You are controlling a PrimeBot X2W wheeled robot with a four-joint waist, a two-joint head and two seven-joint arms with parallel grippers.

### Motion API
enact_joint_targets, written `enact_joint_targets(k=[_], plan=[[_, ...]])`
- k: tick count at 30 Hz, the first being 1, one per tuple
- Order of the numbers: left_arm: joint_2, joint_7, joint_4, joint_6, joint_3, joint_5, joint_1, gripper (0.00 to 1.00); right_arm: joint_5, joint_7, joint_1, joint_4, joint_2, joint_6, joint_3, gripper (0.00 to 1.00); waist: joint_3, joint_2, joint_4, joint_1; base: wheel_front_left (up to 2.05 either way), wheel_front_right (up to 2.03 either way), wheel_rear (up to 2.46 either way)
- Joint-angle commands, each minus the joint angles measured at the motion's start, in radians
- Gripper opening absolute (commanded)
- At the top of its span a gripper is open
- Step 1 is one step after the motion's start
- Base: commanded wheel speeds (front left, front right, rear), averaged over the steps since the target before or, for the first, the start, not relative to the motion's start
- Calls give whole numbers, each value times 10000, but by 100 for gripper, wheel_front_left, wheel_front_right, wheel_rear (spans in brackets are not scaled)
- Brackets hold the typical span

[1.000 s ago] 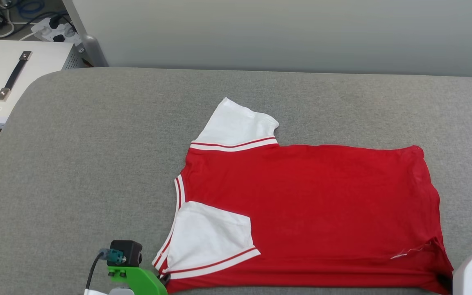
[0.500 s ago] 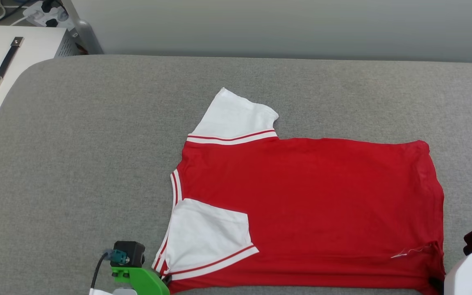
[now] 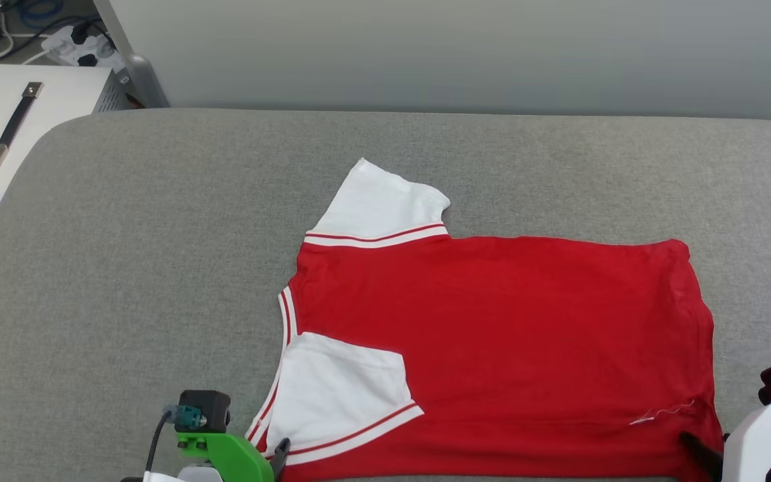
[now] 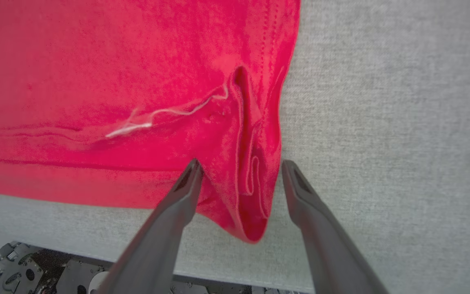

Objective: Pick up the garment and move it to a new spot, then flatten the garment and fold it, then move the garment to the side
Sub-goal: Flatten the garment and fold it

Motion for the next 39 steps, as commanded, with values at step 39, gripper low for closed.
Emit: enact_joint_targets(k=[39], plan=[[-1324, -1212, 475, -3135, 3734, 5170, -3482, 100, -1585, -7660, -1181, -1585, 1765, -13, 808, 100, 1470, -1, -1968, 0, 0, 0, 0]])
